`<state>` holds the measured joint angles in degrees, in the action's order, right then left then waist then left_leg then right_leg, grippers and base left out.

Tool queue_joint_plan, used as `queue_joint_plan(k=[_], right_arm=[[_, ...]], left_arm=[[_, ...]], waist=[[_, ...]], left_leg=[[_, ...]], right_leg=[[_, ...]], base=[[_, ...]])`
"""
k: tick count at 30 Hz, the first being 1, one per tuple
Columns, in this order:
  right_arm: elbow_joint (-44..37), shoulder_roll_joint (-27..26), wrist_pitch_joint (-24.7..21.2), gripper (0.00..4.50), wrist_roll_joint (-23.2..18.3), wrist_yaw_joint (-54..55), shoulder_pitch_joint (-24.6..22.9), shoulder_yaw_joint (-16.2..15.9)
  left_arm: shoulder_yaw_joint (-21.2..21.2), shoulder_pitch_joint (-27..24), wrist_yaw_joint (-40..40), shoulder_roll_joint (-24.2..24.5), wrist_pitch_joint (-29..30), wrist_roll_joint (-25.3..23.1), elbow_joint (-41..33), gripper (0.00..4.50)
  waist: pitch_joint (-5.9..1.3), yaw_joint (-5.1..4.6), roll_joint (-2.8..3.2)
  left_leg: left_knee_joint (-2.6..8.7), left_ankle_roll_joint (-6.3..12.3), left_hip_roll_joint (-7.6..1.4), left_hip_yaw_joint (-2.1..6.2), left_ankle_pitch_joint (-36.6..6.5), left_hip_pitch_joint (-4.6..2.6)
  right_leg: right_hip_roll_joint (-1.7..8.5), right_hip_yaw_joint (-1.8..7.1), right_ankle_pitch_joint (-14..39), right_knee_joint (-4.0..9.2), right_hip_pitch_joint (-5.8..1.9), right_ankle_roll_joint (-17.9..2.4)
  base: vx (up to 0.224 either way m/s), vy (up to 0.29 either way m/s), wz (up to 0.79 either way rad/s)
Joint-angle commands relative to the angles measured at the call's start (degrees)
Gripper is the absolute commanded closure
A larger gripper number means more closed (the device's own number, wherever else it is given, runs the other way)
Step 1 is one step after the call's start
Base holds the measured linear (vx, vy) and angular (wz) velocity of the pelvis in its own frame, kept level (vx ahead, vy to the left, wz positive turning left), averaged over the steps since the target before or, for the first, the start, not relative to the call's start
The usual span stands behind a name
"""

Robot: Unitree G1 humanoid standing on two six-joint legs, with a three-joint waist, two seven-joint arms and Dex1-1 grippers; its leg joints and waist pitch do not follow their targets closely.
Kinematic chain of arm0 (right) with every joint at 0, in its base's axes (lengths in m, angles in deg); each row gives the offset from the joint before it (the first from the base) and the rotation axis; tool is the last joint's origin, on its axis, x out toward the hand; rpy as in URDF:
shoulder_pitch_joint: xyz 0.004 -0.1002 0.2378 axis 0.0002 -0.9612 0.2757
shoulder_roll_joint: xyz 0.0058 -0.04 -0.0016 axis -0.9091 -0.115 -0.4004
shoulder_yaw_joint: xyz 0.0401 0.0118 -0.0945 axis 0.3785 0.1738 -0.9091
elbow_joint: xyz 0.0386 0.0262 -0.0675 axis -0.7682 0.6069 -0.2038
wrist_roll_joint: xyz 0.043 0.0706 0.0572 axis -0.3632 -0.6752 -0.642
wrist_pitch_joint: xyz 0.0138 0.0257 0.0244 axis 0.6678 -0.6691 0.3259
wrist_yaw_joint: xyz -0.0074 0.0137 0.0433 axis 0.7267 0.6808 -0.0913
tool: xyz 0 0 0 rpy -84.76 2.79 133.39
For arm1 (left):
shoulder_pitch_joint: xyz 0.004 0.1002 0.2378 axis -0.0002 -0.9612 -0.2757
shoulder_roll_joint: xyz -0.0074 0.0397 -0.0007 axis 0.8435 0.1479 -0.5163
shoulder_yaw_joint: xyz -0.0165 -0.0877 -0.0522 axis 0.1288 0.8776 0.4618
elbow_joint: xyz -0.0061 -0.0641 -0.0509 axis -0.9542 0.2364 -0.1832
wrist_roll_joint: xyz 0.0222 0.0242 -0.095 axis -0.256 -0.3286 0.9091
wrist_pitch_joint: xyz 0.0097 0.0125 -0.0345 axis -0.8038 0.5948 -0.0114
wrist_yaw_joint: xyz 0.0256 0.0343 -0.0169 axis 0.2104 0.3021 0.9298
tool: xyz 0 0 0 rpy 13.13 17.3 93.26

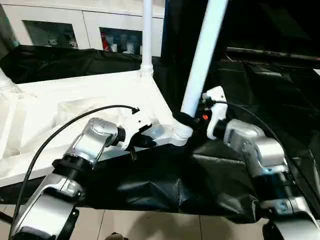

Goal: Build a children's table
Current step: Insert table leg to table base

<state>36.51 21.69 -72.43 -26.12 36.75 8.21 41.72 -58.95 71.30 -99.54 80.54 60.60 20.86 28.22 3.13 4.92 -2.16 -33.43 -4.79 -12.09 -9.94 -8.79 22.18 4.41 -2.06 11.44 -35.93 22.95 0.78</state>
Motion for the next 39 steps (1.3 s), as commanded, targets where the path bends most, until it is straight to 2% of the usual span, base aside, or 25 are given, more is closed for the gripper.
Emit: queue_joint_plan(k=[1, 6, 11, 13, 17, 21, 23, 27, 28, 30, 31, 32, 33, 34, 35, 36, 38, 39], right_arm=[[1.7, 0.1, 1.2, 2.57, 0.8, -0.1, 1.1, -0.3], [6.3, -0.9, 2.7, 2.58, 1.8, -0.1, 3.1, -0.9], [11.3, -2.0, 5.1, 2.59, 2.5, -0.2, 5.1, -0.7], [12.9, -2.3, 5.4, 2.59, 2.6, -0.7, 5.8, -0.9], [15.8, -2.1, 5.4, 2.59, 3.4, -2.8, 7.0, -2.4], [17.4, -2.0, 5.6, 2.59, 3.9, -3.9, 7.4, -3.0], [19.0, -2.4, 6.0, 2.59, 3.6, -4.2, 7.7, -2.2], [22.7, -3.4, 7.1, 2.59, 1.2, -3.0, 7.8, 1.9], [22.8, -3.4, 7.1, 2.59, 1.0, -2.9, 7.8, 2.2], [23.4, -3.6, 8.1, 2.59, -0.3, -2.3, 6.5, 4.3], [23.4, -3.6, 8.4, 2.59, -0.7, -2.2, 6.0, 4.9], [23.3, -3.6, 9.1, 2.59, -0.8, -2.2, 5.2, 5.1], [23.3, -3.6, 9.4, 2.59, -0.8, -2.3, 4.9, 5.2], [22.8, -3.6, 10.1, 2.59, -0.8, -2.4, 3.9, 5.2], [22.7, -3.6, 10.6, 2.59, -0.7, -2.5, 3.4, 5.3], [22.0, -3.9, 12.0, 2.59, -0.8, -2.8, 1.8, 5.6], [21.8, -3.9, 12.3, 2.59, -0.9, -2.9, 1.5, 5.7], [21.3, -4.4, 14.1, 2.59, -1.0, -3.3, 0.0, 6.1]], left_arm=[[2.1, -1.3, -0.6, -1.1, -2.3, 4.1, -1.6, 4.5], [2.7, -2.6, -1.3, -0.9, -3.4, 5.1, -3.2, 4.5], [2.5, -3.2, -2.5, -0.5, -3.1, 4.9, -4.1, 4.5], [1.9, -3.3, -3.3, -0.1, -2.6, 4.3, -4.3, 4.5], [-0.3, -2.6, -3.9, 1.2, -0.3, 2.1, -3.3, 4.5], [-0.8, -1.9, -4.0, 1.5, 0.4, 1.5, -2.4, 4.5], [-0.7, -1.2, -3.6, 1.4, 0.3, 1.3, -1.5, 4.5], [-0.3, -0.4, -2.3, 1.0, 0.3, 1.1, -0.6, 4.5], [-0.3, -0.4, -2.3, 1.0, 0.4, 1.2, -0.6, 4.5], [-0.1, -0.3, -1.9, 0.9, 0.6, 1.2, -0.7, 4.5], [-0.1, -0.3, -1.8, 0.9, 0.6, 1.2, -0.6, 4.5], [0.0, -0.3, -1.6, 0.9, 0.6, 1.2, -0.5, 4.5], [0.0, -0.2, -1.5, 0.9, 0.5, 1.2, -0.5, 4.5], [0.1, -0.2, -1.5, 0.9, 0.5, 1.2, -0.5, 4.5], [0.1, -0.2, -1.6, 0.9, 0.5, 1.2, -0.4, 4.5], [0.4, 0.0, -1.1, 0.8, 0.2, 1.3, 0.0, 4.5], [0.5, 0.0, -1.0, 0.7, 0.2, 1.3, 0.0, 4.5], [0.6, 0.2, -0.6, 0.6, -0.1, 1.3, 0.5, 4.5]], waist=[[-4.07, 0.07, -0.08], [-4.13, 0.11, 0.0], [-4.15, 0.03, 0.04], [-4.17, -0.08, 0.28], [-4.13, -0.33, 0.22], [-4.23, -0.47, 0.36], [-4.21, -0.56, 0.39], [-4.05, -0.54, 0.62], [-4.09, -0.53, 0.59], [-4.14, -0.43, 1.0], [-4.2, -0.43, 0.86], [-4.27, -0.26, 1.05], [-4.27, -0.25, 0.89], [-4.31, -0.12, 1.66], [-4.27, -0.17, 1.24], [-4.29, -0.06, 1.47], [-4.24, 0.03, 1.31], [-4.23, 0.04, 1.47]], left_leg=[[3.68, -0.6, -0.68, -0.29, -9.4, -1.13], [3.62, -0.16, -0.75, -0.42, -9.0, -1.35], [3.58, -0.3, -0.68, -0.46, -9.0, -1.26], [3.61, -0.24, -0.68, -0.4, -8.9, -1.27], [3.62, -0.25, -0.63, -0.42, -9.4, -1.28], [3.58, -0.55, -0.71, -0.37, -9.8, -1.38], [3.54, -0.45, -0.63, -0.41, -10.0, -1.35], [3.71, -1.19, -0.76, -0.32, -12.7, -1.55], [3.71, -1.26, -0.77, -0.29, -12.8, -1.55], [3.7, -1.36, -0.78, -0.24, -12.6, -1.6], [3.68, -1.25, -0.77, -0.26, -12.3, -1.55], [3.64, -1.12, -0.75, -0.24, -11.8, -1.53], [3.61, -0.87, -0.74, -0.29, -11.4, -1.5], [3.59, -1.01, -0.69, -0.16, -11.5, -1.52], [3.59, -1.01, -0.73, -0.26, -12.0, -1.52], [3.63, -1.11, -0.71, -0.18, -12.4, -1.53], [3.72, -1.23, -0.74, -0.17, -13.4, -1.63], [3.78, -1.4, -0.76, -0.13, -13.7, -1.65]], right_leg=[[2.95, 1.74, 2.6, 3.67, -2.83, -13.2], [2.9, 1.73, 2.3, 3.54, -2.67, -13.2], [2.87, 1.75, 2.0, 3.48, -2.72, -13.3], [2.81, 1.73, 1.6, 3.41, -2.76, -13.4], [2.73, 1.69, 1.6, 3.44, -2.79, -13.7], [2.76, 1.69, 1.5, 3.39, -2.78, -14.0], [2.77, 1.71, 1.1, 3.43, -2.8, -14.3], [2.9, 1.74, 4.4, 3.78, -2.63, -14.3], [2.9, 1.73, 4.4, 3.73, -2.68, -14.4], [2.83, 1.7, 3.3, 3.61, -2.65, -14.6], [2.81, 1.69, 2.7, 3.6, -2.73, -14.6], [2.82, 1.68, 1.5, 3.46, -2.79, -14.8], [2.76, 1.65, 0.5, 3.42, -2.82, -15.0], [2.78, 1.61, 0.2, 3.3, -2.84, -15.2], [2.72, 1.61, 0.1, 3.46, -2.8, -15.2], [2.75, 1.58, 0.3, 3.42, -2.86, -15.3], [2.75, 1.58, 1.7, 3.61, -2.79, -15.0], [2.73, 1.56, 2.2, 3.68, -2.77, -15.0]], base=[[0.0, 0.0, 0.0], [0.0, 0.0, 0.0], [0.0, 0.0, 0.0], [0.0, 0.0, 0.0], [0.0, 0.0, 0.0], [0.0, 0.0, 0.0], [0.0, 0.0, 0.0], [0.0, 0.0, 0.0], [0.0, 0.0, 0.0], [0.0, 0.0, 0.0], [0.0, 0.0, 0.0], [0.0, 0.0, 0.0], [0.0, 0.0, 0.0], [0.0, 0.0, 0.0], [0.0, 0.0, 0.0], [0.0, 0.0, 0.0], [0.0, 0.0, 0.0], [0.0, 0.0, 0.0]])
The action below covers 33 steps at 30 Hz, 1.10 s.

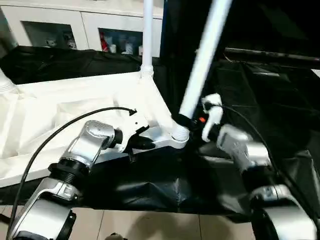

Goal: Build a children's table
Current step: Insert table leg to table base

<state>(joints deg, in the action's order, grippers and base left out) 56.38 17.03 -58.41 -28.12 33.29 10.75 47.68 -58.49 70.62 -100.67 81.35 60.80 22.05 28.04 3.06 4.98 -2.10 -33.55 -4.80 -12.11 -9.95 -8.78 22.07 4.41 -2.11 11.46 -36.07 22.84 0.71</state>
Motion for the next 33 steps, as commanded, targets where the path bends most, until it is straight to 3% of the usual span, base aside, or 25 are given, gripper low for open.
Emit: queue_joint_plan(k=[1, 2, 4, 5, 6, 7, 9, 10, 11, 16, 18, 19, 21, 22, 23, 24, 25, 28, 30, 33], right_arm=[[0.5, -0.3, 2.0, 2.59, 0.6, -0.5, -4.4, 0.7], [0.3, -0.7, 2.8, 2.59, 0.2, -0.3, -5.1, 1.1], [0.0, -1.3, 4.2, 2.59, -0.3, 0.0, -6.3, 1.8], [0.4, -1.9, 6.5, 2.59, -0.6, 1.1, -7.3, 2.5], [0.4, -2.3, 7.5, 2.59, -0.6, 1.3, -7.8, 2.6], [0.3, -2.7, 8.9, 2.59, -0.6, 1.7, -8.4, 2.8], [0.1, -3.2, 10.6, 2.59, -0.5, 1.9, -9.2, 2.8], [0.0, -3.3, 10.9, 2.59, -0.4, 1.9, -9.3, 2.8], [-0.4, -3.6, 12.4, 2.59, 0.4, 1.6, -10.1, 2.2], [-3.9, -3.1, 15.1, 2.59, 6.0, 1.6, -12.9, -3.9], [-4.2, -2.9, 15.2, 2.59, 6.7, 1.4, -13.0, -4.7], [-4.6, -2.1, 15.6, 2.59, 8.5, 0.7, -12.8, -6.8], [-4.8, -1.6, 15.7, 2.59, 9.7, 0.2, -12.5, -8.1], [-4.9, -1.3, 15.6, 2.59, 10.2, -0.2, -12.2, -8.7], [-4.8, -1.0, 15.0, 2.59, 10.8, -0.8, -11.6, -9.4], [-4.6, -0.7, 14.3, 2.59, 11.2, -1.5, -11.0, -9.9], [-4.5, -0.5, 14.0, 2.59, 11.3, -1.8, -10.7, -10.0], [-3.3, 0.4, 12.8, 2.59, 11.9, -2.9, -9.1, -10.6], [-1.8, 0.7, 12.4, 2.59, 11.9, -3.0, -7.4, -10.3], [0.1, 0.9, 11.8, 2.59, 11.6, -3.7, -5.1, -10.0]], left_arm=[[0.5, 1.1, 1.2, -0.4, -0.7, 0.1, 1.1, 4.5], [0.5, 1.2, 1.4, -0.4, -0.8, 0.1, 1.4, 4.5], [0.6, 1.4, 1.6, -0.6, -1.0, 0.0, 1.6, 4.5], [0.6, 1.6, 1.7, -0.7, -1.0, 0.1, 1.9, 4.5], [0.7, 1.7, 1.7, -0.7, -1.0, 0.0, 1.9, 4.5], [0.7, 1.8, 1.8, -0.8, -1.2, 0.0, 2.1, 4.5], [0.7, 2.1, 1.9, -0.8, -1.4, 0.0, 2.4, 4.5], [0.7, 2.2, 2.0, -0.8, -1.5, 0.0, 2.5, 4.5], [0.6, 2.5, 2.0, -0.9, -1.8, -0.1, 3.0, 4.5], [0.1, 2.2, 1.6, -0.7, -2.4, -0.4, 3.2, 4.5], [0.0, 2.2, 1.6, -0.7, -2.4, -0.5, 3.2, 4.5], [-0.3, 2.1, 1.8, -0.5, -2.7, -0.9, 3.2, 4.5], [-0.7, 2.0, 2.0, -0.2, -3.1, -1.6, 3.2, 4.5], [-1.0, 1.9, 2.0, -0.1, -3.3, -1.9, 3.2, 4.5], [-1.3, 1.7, 2.2, 0.1, -3.4, -2.2, 3.1, 4.5], [-1.4, 1.4, 2.2, 0.2, -3.4, -2.3, 2.9, 4.5], [-1.4, 1.2, 2.2, 0.2, -3.3, -2.3, 2.7, 4.5], [-1.3, 0.6, 1.8, 0.2, -2.9, -1.9, 1.6, 4.5], [-1.3, 0.3, 1.5, 0.2, -3.0, -1.7, 1.1, 4.5], [-1.5, 0.0, 0.4, 0.3, -3.5, -1.3, 0.5, 4.5]], waist=[[-4.15, 0.1, 2.14], [-4.2, 0.09, 1.74], [-4.21, 0.13, 1.73], [-4.21, 0.2, 2.66], [-4.12, 0.04, 2.15], [-4.14, 0.11, 2.15], [-4.16, 0.25, 3.24], [-4.04, 0.09, 2.95], [-4.1, 0.16, 3.45], [-3.99, 0.17, 3.15], [-3.91, 0.01, 3.4], [-3.87, -0.07, 2.64], [-3.74, -0.1, 2.58], [-3.75, -0.11, 1.93], [-3.68, -0.09, 1.77], [-3.68, -0.07, 2.18], [-3.64, -0.24, 1.19], [-3.67, -0.17, 1.46], [-3.73, -0.39, 0.76], [-3.8, -0.46, 0.49]], left_leg=[[3.88, -1.64, -0.71, -0.01, -14.1, -1.54], [3.87, -1.62, -0.75, -0.06, -14.6, -1.58], [3.91, -1.23, -0.69, -0.03, -14.4, -1.5], [3.94, -1.41, -0.64, 0.12, -15.0, -1.51], [3.95, -1.3, -0.61, 0.05, -15.8, -1.45], [3.97, -1.21, -0.58, 0.06, -16.0, -1.47], [4.0, -1.22, -0.59, 0.23, -16.6, -1.5], [4.05, -1.07, -0.57, 0.12, -16.7, -1.42], [4.01, -0.98, -0.5, 0.21, -16.4, -1.35], [4.15, -0.61, -0.55, 0.18, -16.1, -1.27], [4.25, -0.73, -0.52, 0.2, -17.1, -1.31], [4.28, -0.61, -0.56, 0.14, -17.1, -1.26], [4.35, -0.3, -0.63, 0.11, -17.2, -1.27], [4.34, -0.21, -0.65, 0.08, -17.0, -1.22], [4.42, -0.08, -0.65, 0.08, -16.9, -1.19], [4.4, -0.07, -0.67, 0.1, -16.9, -1.28], [4.37, 0.17, -0.72, -0.07, -16.9, -1.26], [4.47, -0.08, -0.8, 0.03, -16.7, -1.31], [4.57, -0.28, -0.85, 0.0, -17.3, -1.28], [4.57, -0.34, -0.89, 0.02, -16.9, -1.27]], right_leg=[[2.78, 1.61, 2.1, 3.73, -2.61, -14.9], [2.79, 1.63, 1.7, 3.89, -2.59, -14.8], [2.72, 1.61, 0.6, 3.84, -2.71, -15.1], [2.77, 1.53, 1.2, 3.83, -2.68, -15.3], [2.74, 1.54, 2.2, 4.05, -2.68, -15.4], [2.77, 1.54, 2.9, 4.07, -2.74, -15.3], [2.88, 1.55, 4.6, 4.16, -2.68, -15.2], [2.75, 1.57, 4.7, 4.36, -2.62, -15.1], [2.76, 1.55, 4.6, 4.25, -2.71, -15.1], [2.66, 1.52, 5.3, 4.42, -2.65, -14.5], [2.7, 1.59, 7.2, 4.59, -2.58, -14.0], [2.7, 1.59, 7.8, 4.73, -2.64, -13.8], [2.83, 1.7, 10.1, 4.91, -2.41, -13.2], [2.79, 1.68, 10.5, 4.94, -2.48, -13.0], [2.84, 1.71, 11.6, 4.98, -2.38, -12.5], [2.94, 1.79, 12.3, 5.01, -2.26, -12.2], [2.88, 1.81, 12.6, 5.17, -2.2, -12.0], [3.02, 1.83, 13.8, 5.16, -2.05, -11.4], [2.89, 1.81, 13.3, 5.15, -1.98, -11.3], [2.88, 1.78, 12.0, 4.96, -1.97, -11.6]], base=[[0.0, 0.0, 0.0], [0.0, 0.0, 0.0], [0.0, 0.0, 0.0], [0.0, 0.0, 0.0], [0.0, 0.0, 0.0], [0.0, 0.0, 0.0], [0.0, 0.0, 0.0], [0.0, 0.0, 0.0], [0.0, 0.0, 0.0], [0.0, 0.0, 0.0], [0.0, 0.0, 0.0], [0.0, 0.0, 0.0], [0.0, 0.0, 0.0], [0.0, 0.0, 0.0], [0.0, 0.0, 0.0], [0.0, 0.0, 0.0], [0.0, 0.0, 0.0], [0.0, 0.0, 0.0], [0.0, 0.0, 0.0], [0.0, 0.0, 0.0]])
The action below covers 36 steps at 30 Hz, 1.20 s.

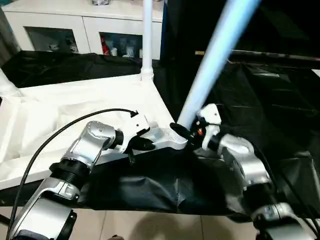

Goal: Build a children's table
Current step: Insert table leg to table base

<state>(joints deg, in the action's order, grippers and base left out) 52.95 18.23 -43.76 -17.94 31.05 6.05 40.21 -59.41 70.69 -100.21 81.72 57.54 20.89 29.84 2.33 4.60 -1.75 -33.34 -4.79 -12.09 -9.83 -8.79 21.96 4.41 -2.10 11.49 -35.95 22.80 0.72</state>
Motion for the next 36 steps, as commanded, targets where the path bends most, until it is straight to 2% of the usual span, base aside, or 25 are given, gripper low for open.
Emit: queue_joint_plan(k=[1, 3, 5, 8, 11, 17, 20, 22, 25, 26, 28, 30, 31, 32, 33, 34, 35, 36], right_arm=[[4.2, -0.2, -3.0, 2.59, 1.3, -1.9, 0.4, -2.4], [5.8, -0.1, -3.6, 2.59, 1.1, -3.2, 2.0, -2.3], [6.3, 0.0, -4.0, 2.59, 1.0, -3.6, 2.5, -2.3], [8.5, 0.0, -4.8, 2.59, 0.7, -4.4, 3.9, -1.8], [11.9, 0.5, -3.6, 2.59, 1.8, -6.1, 5.1, -2.4], [11.7, 1.2, -2.8, 2.59, 1.9, -12.1, 3.6, -4.2], [11.4, 1.6, -2.6, 2.59, 2.0, -14.2, 2.8, -4.9], [10.7, 2.5, -2.3, 2.6, 2.0, -18.6, 1.4, -6.2], [9.4, 3.3, -2.2, 2.6, 2.1, -21.2, 0.3, -7.2], [8.8, 3.6, -2.3, 2.6, 2.2, -22.0, -0.1, -7.6], [8.5, 3.7, -2.1, 2.6, 2.6, -22.1, -0.5, -7.8], [9.3, 3.4, -1.4, 2.6, 3.2, -20.4, -0.5, -7.4], [11.0, 2.9, -0.7, 2.6, 4.1, -17.3, 0.1, -6.8], [12.0, 2.7, -0.3, 2.6, 4.6, -15.3, 0.4, -6.4], [14.7, 2.0, 0.4, 2.6, 5.5, -9.6, 1.5, -5.2], [14.7, 2.0, 0.4, 2.6, 5.5, -9.6, 1.5, -5.2], [16.0, 1.6, 0.5, 2.6, 5.7, -6.5, 2.1, -4.3], [17.5, 1.2, 0.1, 2.6, 5.6, -2.6, 2.8, -3.0]], left_arm=[[-0.6, -0.2, -0.5, -0.1, -0.5, 0.0, -1.5, 4.5], [-0.8, -0.6, -1.6, 0.1, -1.0, 0.3, -2.2, 4.5], [-0.9, -0.7, -2.1, 0.2, -1.2, 0.5, -2.4, 4.5], [-0.9, -1.3, -3.9, 0.6, -1.6, 1.5, -3.7, 4.5], [-1.2, -2.0, -7.0, 1.2, -1.4, 2.8, -5.8, 4.5], [-2.0, -2.7, -10.0, 2.6, -2.1, 2.9, -6.9, 4.5], [-2.4, -3.0, -11.1, 3.3, -2.1, 3.1, -7.6, 4.5], [-3.3, -4.0, -15.5, 4.9, -1.4, 4.8, -10.4, 4.5], [-3.9, -4.6, -17.9, 5.9, -1.0, 5.4, -11.9, 4.5], [-3.9, -4.7, -18.2, 6.1, -0.9, 5.3, -12.0, 4.5], [-3.7, -4.6, -17.8, 6.1, -0.8, 5.1, -11.9, 4.5], [-3.2, -4.1, -15.5, 5.2, -1.5, 4.2, -10.5, 4.5], [-2.5, -3.3, -12.5, 4.3, -2.0, 3.2, -8.5, 4.5], [-2.2, -2.8, -10.8, 3.8, -2.2, 2.7, -7.4, 4.5], [-1.7, -1.8, -7.3, 2.8, -2.8, 1.7, -4.9, 4.5], [-1.7, -1.8, -7.3, 2.8, -2.8, 1.7, -4.9, 4.5], [-1.3, -1.3, -5.6, 2.3, -2.1, 1.4, -3.8, 4.5], [-0.8, -0.5, -3.5, 1.6, -1.3, 1.0, -2.4, 4.5]], waist=[[-3.09, -0.18, 0.06], [-2.99, -0.46, -0.29], [-3.04, -0.56, -0.2], [-3.17, -0.95, -0.39], [-3.24, -1.14, -0.29], [-3.29, -1.12, -0.35], [-3.17, -1.1, -0.2], [-3.17, -1.03, 0.15], [-3.13, -1.05, 0.08], [-3.05, -1.04, 0.22], [-3.0, -1.04, 0.1], [-2.95, -1.03, -0.03], [-2.89, -1.01, 0.1], [-2.53, -1.15, 0.04], [-2.11, -1.27, 0.01], [-2.07, -1.32, -0.07], [-2.09, -1.29, -0.05], [-2.12, -1.61, -0.06]], left_leg=[[4.34, -0.38, -0.87, -0.08, -17.0, -1.13], [4.36, -0.38, -0.86, -0.11, -17.5, -1.05], [4.39, -0.54, -0.94, -0.05, -17.6, -1.14], [4.34, -0.42, -0.95, -0.02, -16.6, -0.98], [4.21, 0.03, -0.92, -0.13, -15.6, -0.95], [4.09, 1.18, -0.91, -0.29, -13.5, -1.04], [4.27, 0.73, -1.05, -0.26, -15.2, -1.27], [4.42, 0.27, -1.15, -0.11, -16.7, -1.35], [4.58, -0.05, -1.18, -0.12, -18.0, -1.45], [4.73, -0.53, -1.2, -0.03, -19.2, -1.56], [4.77, -1.04, -1.2, -0.02, -20.9, -1.7], [4.89, -1.62, -1.18, 0.09, -22.3, -1.77], [4.92, -1.78, -1.19, 0.13, -22.6, -1.82], [5.0, -2.16, -1.1, 0.11, -24.6, -1.99], [5.07, -2.95, -0.99, 0.31, -28.0, -2.4], [4.98, -3.32, -0.91, 0.47, -29.6, -2.66], [4.91, -3.58, -0.89, 0.86, -31.8, -2.98], [5.12, -3.78, -0.84, 1.13, -31.9, -2.76]], right_leg=[[2.85, 1.75, 11.9, 4.75, -1.97, -11.8], [2.92, 1.76, 12.8, 4.87, -1.95, -11.8], [2.96, 1.77, 12.9, 4.85, -1.88, -11.8], [2.94, 1.72, 10.6, 4.53, -2.06, -12.5], [2.9, 1.71, 8.3, 4.39, -2.13, -13.3], [2.81, 1.68, 4.7, 4.18, -2.4, -14.3], [2.77, 1.68, 6.4, 4.36, -2.2, -14.3], [2.8, 1.67, 7.5, 4.39, -2.19, -14.2], [2.62, 1.67, 7.6, 4.47, -2.08, -14.2], [2.62, 1.63, 8.9, 4.54, -1.97, -14.1], [2.67, 1.69, 10.8, 4.73, -1.83, -13.8], [2.81, 1.75, 13.1, 4.95, -1.76, -13.3], [2.83, 1.76, 13.6, 5.01, -1.68, -13.2], [2.81, 1.74, 16.6, 5.37, -1.33, -12.7], [2.95, 1.69, 22.4, 5.94, -0.94, -11.6], [3.08, 1.64, 25.7, 6.26, -0.8, -10.8], [3.41, 1.57, 30.8, 6.85, -0.7, -9.1], [3.45, 1.45, 32.6, 7.03, -0.84, -8.0]], base=[[0.0, 0.0, 0.0], [0.0, 0.0, 0.0], [0.0, 0.0, 0.0], [0.0, 0.0, 0.0], [0.0, 0.0, 0.0], [0.0, 0.0, 0.0], [0.0, 0.0, 0.0], [0.0, 0.0, 0.0], [0.0, 0.0, 0.0], [0.0, 0.0, 0.0], [0.0, 0.0, 0.0], [0.0, 0.0, 0.0], [0.0, 0.0, 0.0], [0.0, 0.0, 0.0], [0.0, 0.0, 0.0], [0.0, 0.0, 0.0], [0.0, 0.0, 0.0], [0.0, 0.0, 0.0]])
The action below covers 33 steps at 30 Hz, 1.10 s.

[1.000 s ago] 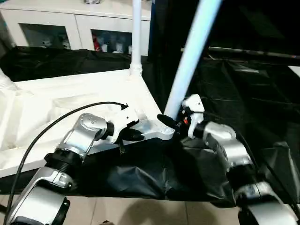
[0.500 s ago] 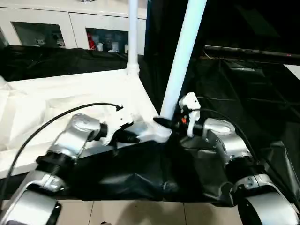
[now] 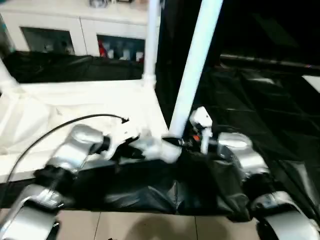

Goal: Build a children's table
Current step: Insert table leg to table base

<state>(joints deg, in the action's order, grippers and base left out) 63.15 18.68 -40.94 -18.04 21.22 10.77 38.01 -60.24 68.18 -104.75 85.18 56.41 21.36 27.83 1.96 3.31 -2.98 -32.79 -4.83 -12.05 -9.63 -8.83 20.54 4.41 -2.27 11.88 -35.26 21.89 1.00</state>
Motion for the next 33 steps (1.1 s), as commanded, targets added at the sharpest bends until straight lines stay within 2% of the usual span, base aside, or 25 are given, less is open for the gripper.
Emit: queue_joint_plan(k=[1, 2, 3, 5, 6, 8, 9, 10, 12, 16, 21, 23, 29, 31, 33], right_arm=[[8.0, 0.5, -3.1, 2.6, 5.6, 9.2, -1.6, -0.1], [10.5, -0.2, -4.0, 2.6, 4.9, 16.2, -0.4, 2.2], [12.8, -1.0, -4.8, 2.6, 4.1, 22.8, 0.6, 4.5], [14.2, -1.4, -4.8, 2.6, 3.8, 26.1, 1.1, 5.2], [16.3, -2.1, -4.3, 2.6, 3.6, 31.3, 1.9, 6.0], [17.5, -2.6, -4.1, 2.6, 3.2, 34.1, 2.4, 6.6], [18.9, -3.6, -4.2, 2.6, 2.7, 37.9, 3.1, 7.5], [20.4, -4.7, -4.3, 2.6, 1.8, 40.6, 3.8, 8.6], [22.1, -6.1, -4.7, 2.6, 1.6, 44.7, 4.8, 9.4], [23.8, -7.6, -4.8, 2.6, 2.1, 46.9, 6.1, 9.2], [24.6, -8.7, -5.0, 2.6, 2.0, 47.7, 7.3, 9.0], [25.0, -8.7, -4.9, 2.6, 2.2, 48.1, 7.6, 9.1], [26.5, -8.5, -3.7, 2.6, 3.8, 48.3, 9.4, 8.0], [26.3, -8.5, -3.0, 2.6, 3.2, 47.2, 9.9, 8.7], [26.1, -8.5, -2.9, 2.04, 3.2, 46.6, 10.3, 8.8]], left_arm=[[0.3, 2.4, 2.1, -2.2, 0.2, 0.4, 0.2, 4.5], [1.6, 4.0, 6.3, -3.7, 1.9, 0.2, 2.8, 4.5], [2.9, 5.8, 10.9, -5.4, 3.7, 0.0, 5.4, 4.5], [3.7, 6.8, 13.8, -6.5, 4.8, -0.3, 7.1, 4.5], [4.7, 8.2, 18.3, -8.3, 6.5, -0.8, 9.6, 4.5], [5.2, 8.9, 20.7, -9.4, 7.4, -0.9, 10.9, 4.5], [5.5, 9.6, 23.3, -10.7, 8.2, -1.2, 12.1, 4.5], [5.8, 10.2, 25.4, -11.9, 9.0, -1.3, 13.2, 4.5], [5.8, 10.8, 27.1, -13.4, 9.7, -1.4, 14.0, 4.5], [5.3, 11.2, 27.8, -14.3, 10.2, -1.7, 14.5, 4.5], [5.0, 11.0, 27.6, -13.8, 10.2, -1.7, 14.4, 4.5], [5.1, 11.0, 27.6, -13.7, 10.1, -1.7, 14.6, 4.5], [5.0, 11.4, 27.8, -13.5, 9.8, -1.7, 15.3, 4.5], [5.0, 11.5, 27.8, -13.5, 9.4, -1.8, 15.6, 4.5], [4.9, 11.5, 27.8, -13.4, 9.0, -1.8, 15.6, 4.5]], waist=[[-1.78, -0.42, 1.2], [-1.94, -0.51, 1.18], [-2.07, -0.51, 1.37], [-1.97, -0.54, 1.22], [-2.02, -0.58, 1.47], [-2.08, -0.5, 1.3], [-2.08, -0.39, 1.63], [-2.02, -0.51, 1.49], [-2.11, -0.4, 1.62], [-2.19, -0.38, 1.64], [-2.16, -0.36, 1.59], [-2.13, -0.32, 1.27], [-1.99, -0.46, 1.33], [-1.95, -0.47, 1.3], [-1.94, -0.44, 1.38]], left_leg=[[4.7, -3.85, -0.85, 1.09, -32.1, -1.34], [4.92, -4.05, -0.83, 1.19, -31.3, -1.09], [4.96, -4.29, -0.79, 1.28, -31.1, -1.26], [4.78, -4.16, -0.68, 1.09, -32.1, -1.5], [4.79, -3.94, -0.67, 1.06, -32.0, -1.45], [4.63, -3.51, -0.52, 0.92, -31.7, -1.37], [4.63, -3.22, -0.51, 0.92, -31.4, -1.4], [4.63, -3.16, -0.5, 0.79, -31.3, -1.32], [4.64, -3.08, -0.5, 0.79, -31.2, -1.49], [4.89, -2.78, -0.55, 0.75, -30.4, -0.95], [4.99, -2.72, -0.57, 0.63, -30.3, -0.92], [4.99, -2.53, -0.54, 0.61, -30.3, -0.95], [5.11, -2.71, -0.58, 0.68, -31.1, -1.04], [5.13, -2.71, -0.57, 0.69, -31.6, -1.12], [5.18, -2.65, -0.58, 0.7, -31.7, -1.15]], right_leg=[[3.42, 1.43, 32.7, 6.41, 0.01, -7.9], [3.3, 1.38, 31.7, 6.26, -0.27, -7.5], [3.25, 1.34, 30.6, 6.29, -0.1, -7.8], [3.08, 1.26, 30.2, 6.57, 0.31, -8.1], [3.12, 1.3, 29.1, 6.54, 0.3, -8.4], [3.08, 1.23, 28.9, 6.68, 0.27, -8.3], [3.16, 1.27, 28.7, 6.77, 0.3, -8.3], [3.1, 1.35, 28.5, 6.86, 0.42, -8.3], [3.02, 1.31, 27.2, 6.78, 0.49, -8.5], [2.94, 1.36, 24.4, 6.52, 0.14, -8.6], [2.92, 1.46, 23.4, 6.46, 0.16, -8.7], [2.98, 1.47, 24.4, 6.49, 0.16, -8.4], [3.02, 1.46, 26.8, 6.84, 0.44, -7.5], [3.03, 1.46, 27.8, 7.03, 0.57, -7.1], [3.03, 1.48, 28.1, 7.09, 0.64, -6.9]], base=[[0.0, 0.0, 0.0], [0.0, 0.0, 0.0], [0.0, 0.0, 0.0], [0.0, 0.0, 0.0], [0.0, 0.0, 0.0], [0.0, 0.0, 0.0], [0.0, 0.0, 0.0], [0.0, 0.0, 0.0], [0.0, 0.0, 0.0], [0.0, 0.0, 0.0], [0.0, 0.0, 0.0], [0.0, 0.0, 0.0], [0.0, 0.0, 0.0], [0.0, 0.0, 0.0], [0.0, 0.0, 0.0]])
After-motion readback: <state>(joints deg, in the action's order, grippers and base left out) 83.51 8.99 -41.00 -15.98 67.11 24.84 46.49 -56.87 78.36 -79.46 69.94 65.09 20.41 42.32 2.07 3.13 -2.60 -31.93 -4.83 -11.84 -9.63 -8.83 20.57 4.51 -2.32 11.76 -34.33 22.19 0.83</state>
